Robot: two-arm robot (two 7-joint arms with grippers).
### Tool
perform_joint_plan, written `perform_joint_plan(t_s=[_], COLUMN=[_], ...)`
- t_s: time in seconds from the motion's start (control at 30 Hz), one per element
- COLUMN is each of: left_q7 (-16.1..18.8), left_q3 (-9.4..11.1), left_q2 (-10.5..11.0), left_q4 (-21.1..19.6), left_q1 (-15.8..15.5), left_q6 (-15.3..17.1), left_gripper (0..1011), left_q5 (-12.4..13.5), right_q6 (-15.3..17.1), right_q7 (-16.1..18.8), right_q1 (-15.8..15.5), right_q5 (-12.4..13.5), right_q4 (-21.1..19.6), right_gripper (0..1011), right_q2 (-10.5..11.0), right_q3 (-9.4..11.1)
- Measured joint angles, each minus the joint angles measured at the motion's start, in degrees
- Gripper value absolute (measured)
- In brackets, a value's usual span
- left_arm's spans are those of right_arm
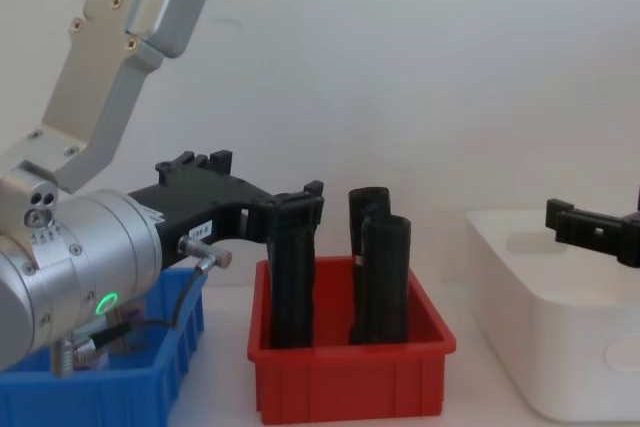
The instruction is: Pick the cotton swabs from the blue box and place them into the white box.
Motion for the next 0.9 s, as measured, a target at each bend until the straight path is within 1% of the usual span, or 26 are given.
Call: perform_joint_plan(t_s=[0.9], left_q7=[0.0], left_q3=[0.0], left_q2=[0.0], left_q4=[0.0], left_q1=[0.0], left_q6=[0.0], left_gripper=[1000], left_q5=[0.0], right_q6=[0.0], right_q7=[0.0], right_q1=[0.0], right_q5=[0.0], right_q4=[0.0], right_gripper=[1002], right_q2=[0.0], right_q3=[0.0])
